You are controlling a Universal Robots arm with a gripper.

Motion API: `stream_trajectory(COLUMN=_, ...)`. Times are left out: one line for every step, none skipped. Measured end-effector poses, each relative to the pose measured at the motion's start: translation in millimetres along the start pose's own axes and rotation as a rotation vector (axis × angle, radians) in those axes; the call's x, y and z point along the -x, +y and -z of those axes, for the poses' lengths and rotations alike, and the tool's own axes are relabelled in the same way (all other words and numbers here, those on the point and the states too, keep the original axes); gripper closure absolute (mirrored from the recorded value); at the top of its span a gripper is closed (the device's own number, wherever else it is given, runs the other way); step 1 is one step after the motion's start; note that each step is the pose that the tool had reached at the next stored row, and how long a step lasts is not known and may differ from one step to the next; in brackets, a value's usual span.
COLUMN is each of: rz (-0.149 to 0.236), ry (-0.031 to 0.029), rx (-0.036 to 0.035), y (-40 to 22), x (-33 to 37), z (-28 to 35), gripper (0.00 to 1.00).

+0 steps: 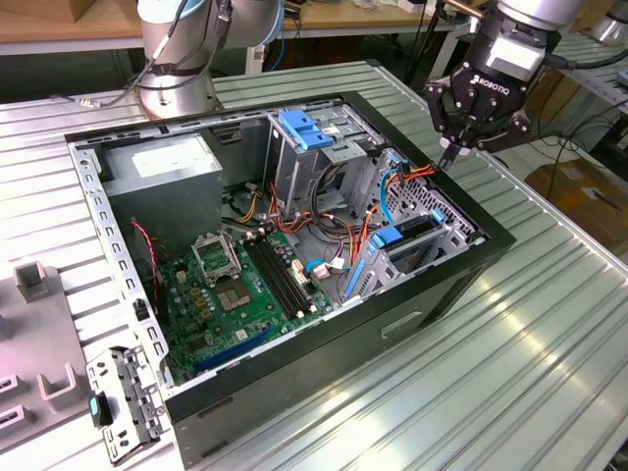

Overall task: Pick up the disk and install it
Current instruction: 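Insert the first disk wire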

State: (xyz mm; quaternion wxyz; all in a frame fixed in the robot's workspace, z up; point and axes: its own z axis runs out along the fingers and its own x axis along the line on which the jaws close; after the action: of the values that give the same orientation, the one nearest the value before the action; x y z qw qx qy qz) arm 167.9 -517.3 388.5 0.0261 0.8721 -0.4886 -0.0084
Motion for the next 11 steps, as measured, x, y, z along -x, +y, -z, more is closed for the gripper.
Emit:
stream_trajectory(rz=0.006, ry=0.0004, rx=0.0000, y=-2.4, x=1.5, z=0.1, gripper=0.89)
stream_trajectory(rz=0.007, ry=0.0003, rx=-0.0001, y=-2.4, x=1.5, z=0.1, gripper=0.89)
stream_trajectory(rz=0.007, ry=0.0004, rx=-0.0001, y=-2.4, x=1.5, z=0.1, gripper=0.89)
stream_trajectory(rz=0.007, ry=0.0004, rx=-0.0001, y=-2.4, x=1.5, z=0.1, gripper=0.89)
stream_trajectory(rz=0.007, ry=0.0004, rx=-0.0001, y=-2.4, x=1.5, z=0.1, gripper=0.89)
stream_trajectory(rz=0.007, ry=0.0004, rx=-0.0001, y=-2.4, x=1.5, z=0.1, gripper=0.89)
stream_trajectory(rz=0.008, ry=0.0004, rx=-0.0001, y=-2.4, x=1.5, z=0.1, gripper=0.89)
stream_trajectory(rz=0.008, ry=0.0004, rx=-0.0001, y=-2.4, x=1.5, z=0.1, gripper=0.89)
stream_trajectory(rz=0.018, ry=0.0010, rx=-0.0002, y=-2.5, x=1.5, z=0.1, gripper=0.89)
stream_trajectory(rz=0.044, ry=0.0023, rx=-0.0006, y=-2.5, x=1.5, z=0.0, gripper=0.89)
stream_trajectory(rz=0.065, ry=0.0035, rx=-0.0007, y=-2.5, x=1.5, z=0.1, gripper=0.89)
